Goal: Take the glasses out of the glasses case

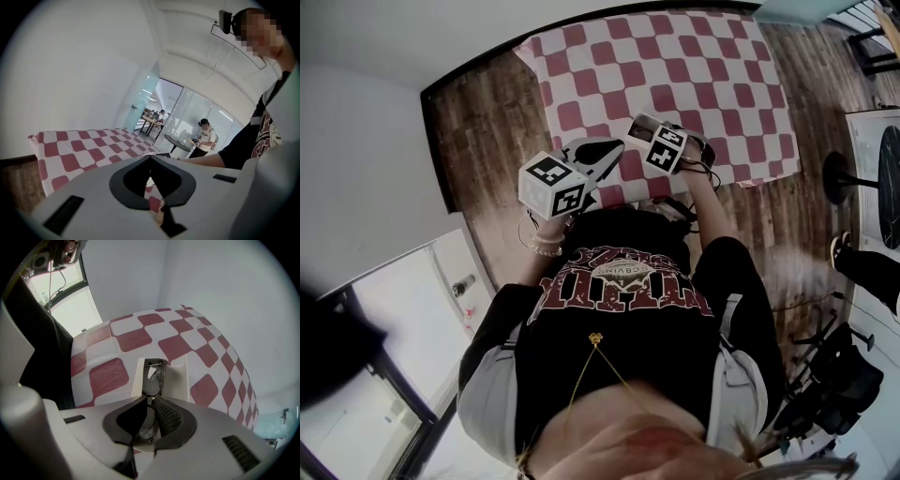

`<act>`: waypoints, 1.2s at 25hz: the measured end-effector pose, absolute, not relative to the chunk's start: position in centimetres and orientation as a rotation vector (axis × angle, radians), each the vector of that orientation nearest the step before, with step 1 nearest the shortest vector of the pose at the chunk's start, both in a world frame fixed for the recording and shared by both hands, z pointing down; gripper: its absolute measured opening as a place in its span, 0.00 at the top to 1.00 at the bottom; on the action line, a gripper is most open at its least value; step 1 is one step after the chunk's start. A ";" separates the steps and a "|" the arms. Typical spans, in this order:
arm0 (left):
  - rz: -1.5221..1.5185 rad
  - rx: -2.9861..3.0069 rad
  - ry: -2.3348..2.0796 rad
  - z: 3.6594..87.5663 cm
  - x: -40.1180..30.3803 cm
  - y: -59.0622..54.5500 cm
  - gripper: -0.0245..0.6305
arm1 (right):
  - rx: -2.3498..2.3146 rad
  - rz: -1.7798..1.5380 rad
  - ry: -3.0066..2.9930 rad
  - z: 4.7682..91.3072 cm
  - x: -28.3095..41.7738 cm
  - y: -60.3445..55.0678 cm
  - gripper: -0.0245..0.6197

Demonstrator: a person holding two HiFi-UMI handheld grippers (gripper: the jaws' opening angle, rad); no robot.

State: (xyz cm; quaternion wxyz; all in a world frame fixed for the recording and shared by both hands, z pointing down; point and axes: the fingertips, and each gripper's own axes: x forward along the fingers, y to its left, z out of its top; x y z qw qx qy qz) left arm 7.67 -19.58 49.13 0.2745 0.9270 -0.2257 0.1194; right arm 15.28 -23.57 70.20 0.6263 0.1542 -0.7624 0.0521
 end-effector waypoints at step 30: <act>0.340 2.474 -0.595 49.9 6.6 -19.3 0.96 | 0.504 0.029 -1.791 68.2 16.4 -23.9 0.91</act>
